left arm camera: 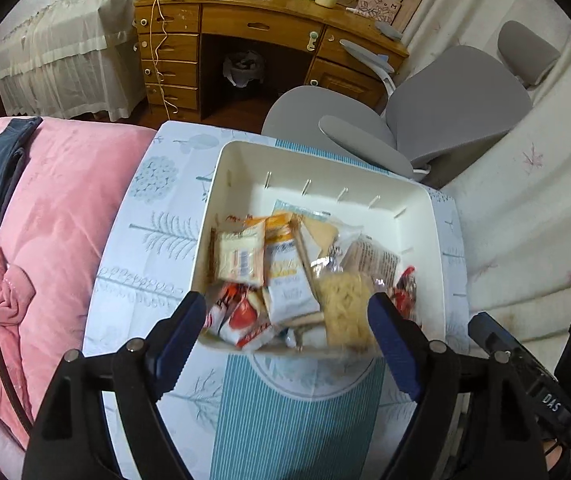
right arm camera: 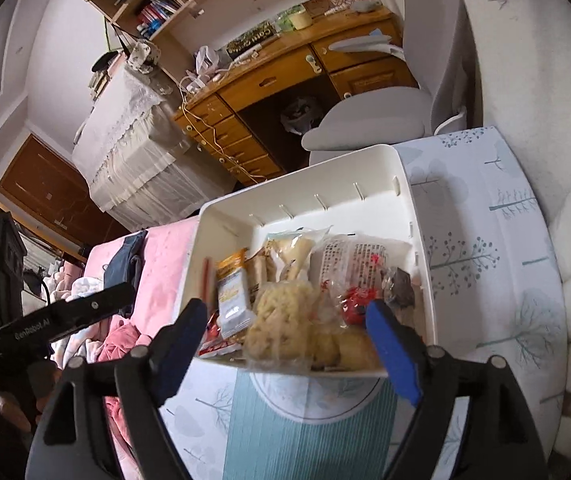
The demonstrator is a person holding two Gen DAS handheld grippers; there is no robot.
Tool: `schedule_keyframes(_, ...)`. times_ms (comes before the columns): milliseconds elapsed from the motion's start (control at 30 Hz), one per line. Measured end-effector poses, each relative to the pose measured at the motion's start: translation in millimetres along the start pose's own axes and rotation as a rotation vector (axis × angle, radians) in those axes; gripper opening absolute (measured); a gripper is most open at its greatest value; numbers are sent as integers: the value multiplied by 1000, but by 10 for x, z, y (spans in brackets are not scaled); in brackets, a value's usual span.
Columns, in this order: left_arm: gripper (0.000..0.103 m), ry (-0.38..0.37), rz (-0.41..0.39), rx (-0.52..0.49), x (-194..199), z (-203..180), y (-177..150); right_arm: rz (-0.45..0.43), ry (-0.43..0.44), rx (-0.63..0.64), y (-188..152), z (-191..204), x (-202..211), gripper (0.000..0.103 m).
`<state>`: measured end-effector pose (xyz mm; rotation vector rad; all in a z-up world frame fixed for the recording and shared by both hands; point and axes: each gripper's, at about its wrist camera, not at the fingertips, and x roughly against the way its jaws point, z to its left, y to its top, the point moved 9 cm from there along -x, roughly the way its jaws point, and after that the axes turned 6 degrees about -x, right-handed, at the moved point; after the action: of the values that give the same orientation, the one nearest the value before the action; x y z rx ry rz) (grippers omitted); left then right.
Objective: Organize snacks
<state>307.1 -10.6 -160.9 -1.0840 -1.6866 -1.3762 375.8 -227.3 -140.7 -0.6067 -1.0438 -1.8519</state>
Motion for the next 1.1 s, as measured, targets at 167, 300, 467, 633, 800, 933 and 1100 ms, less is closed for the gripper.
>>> schedule_keyframes(167, 83, 19, -46, -8, 276, 33, -302, -18, -24, 1, -275, 46, 220, 88)
schedule_keyframes(300, 89, 22, -87, -40, 549, 26, -535, -43, -82, 8, -530, 67, 475, 91)
schedule_keyframes(467, 93, 8, -106, -60, 829, 9, -962, -46, -125, 14, -952, 98, 761, 95)
schedule_keyframes(633, 93, -6, -78, -56, 847, -26, -1300, -14, -132, 3, -1324, 85, 884, 96)
schedule_keyframes(800, 93, 24, -92, 9, 889, -65, -1452, 53, -121, 12, -1536, -27, 946, 96)
schedule_keyframes(933, 93, 41, -93, 64, 915, -185, -1551, 118, -122, 28, -1602, -139, 982, 96)
schedule_keyframes(1100, 93, 42, -58, 37, 904, -443, -1713, 137, -128, 132, -1613, -99, 1118, 96)
